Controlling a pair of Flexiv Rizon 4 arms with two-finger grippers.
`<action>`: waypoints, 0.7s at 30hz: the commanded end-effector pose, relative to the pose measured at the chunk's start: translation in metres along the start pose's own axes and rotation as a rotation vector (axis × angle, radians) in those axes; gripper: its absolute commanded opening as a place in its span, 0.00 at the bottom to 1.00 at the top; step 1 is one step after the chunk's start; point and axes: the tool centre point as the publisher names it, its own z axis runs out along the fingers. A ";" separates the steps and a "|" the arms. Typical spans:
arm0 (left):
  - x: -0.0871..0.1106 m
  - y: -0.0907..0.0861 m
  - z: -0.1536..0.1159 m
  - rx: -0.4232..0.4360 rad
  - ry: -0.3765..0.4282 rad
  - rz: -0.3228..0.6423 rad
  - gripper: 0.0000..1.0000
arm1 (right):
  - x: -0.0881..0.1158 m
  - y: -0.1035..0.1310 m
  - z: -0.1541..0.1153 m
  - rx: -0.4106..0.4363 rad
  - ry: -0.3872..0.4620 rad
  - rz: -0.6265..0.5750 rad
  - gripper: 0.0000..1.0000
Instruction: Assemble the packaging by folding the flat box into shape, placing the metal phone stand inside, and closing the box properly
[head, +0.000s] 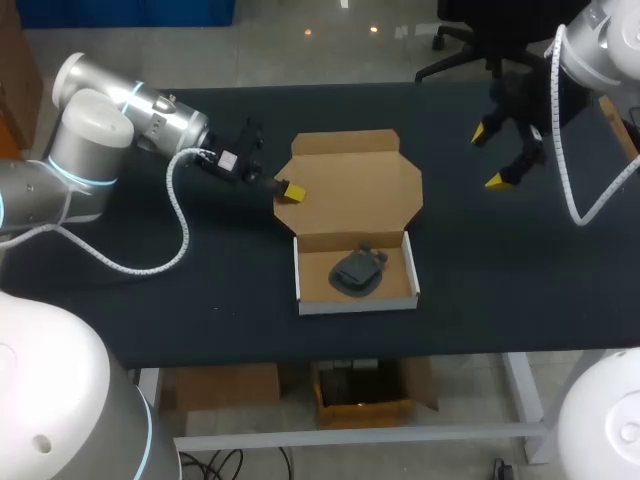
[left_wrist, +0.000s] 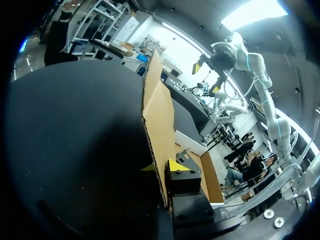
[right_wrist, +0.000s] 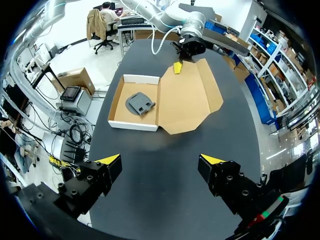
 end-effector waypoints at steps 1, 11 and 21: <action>0.000 0.002 0.000 -0.008 0.001 0.014 0.00 | 0.002 0.002 -0.002 0.004 0.000 -0.001 1.00; 0.009 0.003 0.000 -0.028 0.004 0.107 0.00 | 0.002 0.004 -0.004 0.009 -0.003 -0.005 1.00; 0.013 0.005 0.007 -0.047 0.013 0.196 0.00 | 0.004 0.007 -0.007 0.011 -0.008 -0.009 1.00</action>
